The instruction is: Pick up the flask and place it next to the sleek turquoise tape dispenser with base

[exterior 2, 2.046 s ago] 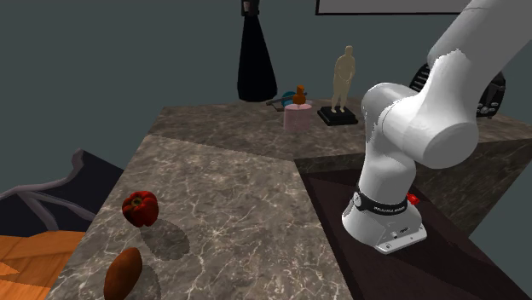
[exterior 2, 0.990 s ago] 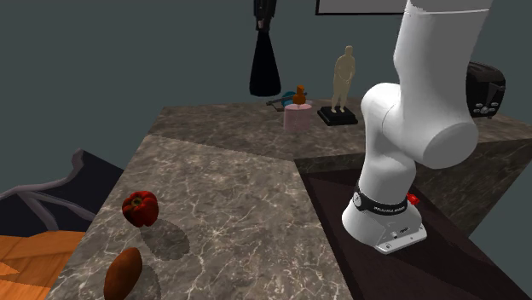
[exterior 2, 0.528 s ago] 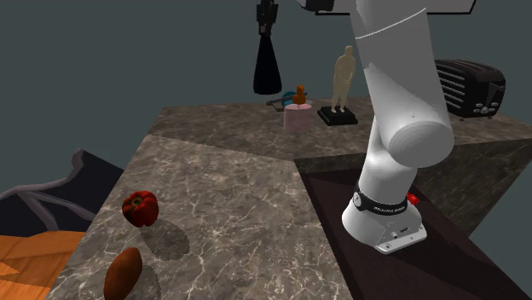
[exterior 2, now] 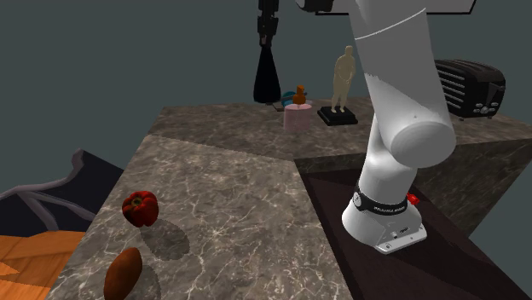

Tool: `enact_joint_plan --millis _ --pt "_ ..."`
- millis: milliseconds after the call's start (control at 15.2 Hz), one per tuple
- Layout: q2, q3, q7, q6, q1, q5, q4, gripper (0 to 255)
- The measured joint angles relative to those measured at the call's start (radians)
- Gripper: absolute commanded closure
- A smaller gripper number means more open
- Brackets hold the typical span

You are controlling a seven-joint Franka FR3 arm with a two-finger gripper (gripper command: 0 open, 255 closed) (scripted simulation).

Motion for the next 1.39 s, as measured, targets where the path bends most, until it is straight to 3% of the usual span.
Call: enact_joint_plan --millis 396,1386 --pt "-0.010 -0.008 -0.015 0.090 0.046 -0.005 -0.108 255" --pt "0.018 0.012 -0.066 0.268 0.078 0.034 -0.287 255"
